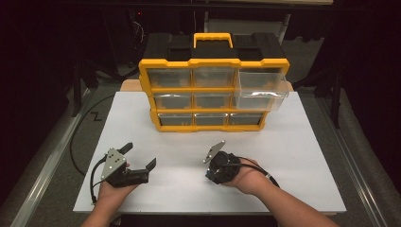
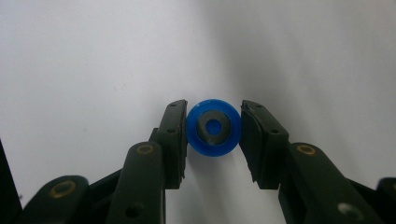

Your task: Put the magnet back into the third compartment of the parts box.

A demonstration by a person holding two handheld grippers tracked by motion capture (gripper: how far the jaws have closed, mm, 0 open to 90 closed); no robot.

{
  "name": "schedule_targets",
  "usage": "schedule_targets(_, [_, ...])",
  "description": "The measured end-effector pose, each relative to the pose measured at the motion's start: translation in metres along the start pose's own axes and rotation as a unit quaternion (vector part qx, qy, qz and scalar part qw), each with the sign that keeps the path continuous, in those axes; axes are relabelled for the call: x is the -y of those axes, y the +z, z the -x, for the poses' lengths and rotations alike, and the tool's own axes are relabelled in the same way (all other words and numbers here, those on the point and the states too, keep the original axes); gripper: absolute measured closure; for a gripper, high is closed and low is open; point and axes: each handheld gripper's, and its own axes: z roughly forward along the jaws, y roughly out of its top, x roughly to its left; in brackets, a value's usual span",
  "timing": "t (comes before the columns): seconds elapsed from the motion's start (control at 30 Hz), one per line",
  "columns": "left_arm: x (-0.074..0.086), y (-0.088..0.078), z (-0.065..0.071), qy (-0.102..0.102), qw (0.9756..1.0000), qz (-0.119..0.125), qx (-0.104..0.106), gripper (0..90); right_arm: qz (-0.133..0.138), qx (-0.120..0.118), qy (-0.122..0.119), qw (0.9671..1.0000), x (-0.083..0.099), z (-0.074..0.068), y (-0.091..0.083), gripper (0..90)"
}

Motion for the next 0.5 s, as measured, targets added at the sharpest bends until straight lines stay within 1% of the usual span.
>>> schedule_targets(0.13, [0.000,0.000,-0.001,-0.003,1.0000,0.001,-0.001,0.9,-0.007,0.005,0.002,1.0000,0.007,0.004,-0.004,65.0])
schedule_targets(0.3, [0.000,0.000,0.000,-0.002,1.0000,0.001,-0.001,0.9,-0.017,0.010,0.005,0.9998,0.016,0.010,-0.011,65.0])
schedule_targets(0.33, [0.000,0.000,-0.001,-0.002,1.0000,0.001,-0.001,0.9,-0.021,0.008,0.007,0.9997,0.018,0.011,-0.013,65.0])
schedule_targets(0.4, [0.000,0.000,0.000,-0.002,1.0000,0.001,-0.001,0.9,-0.024,0.011,0.000,0.9997,0.021,0.013,-0.016,65.0])
schedule_targets(0.5, [0.000,-0.001,-0.001,-0.002,1.0000,0.001,-0.001,0.9,-0.029,0.016,0.003,0.9995,0.023,0.016,-0.023,65.0])
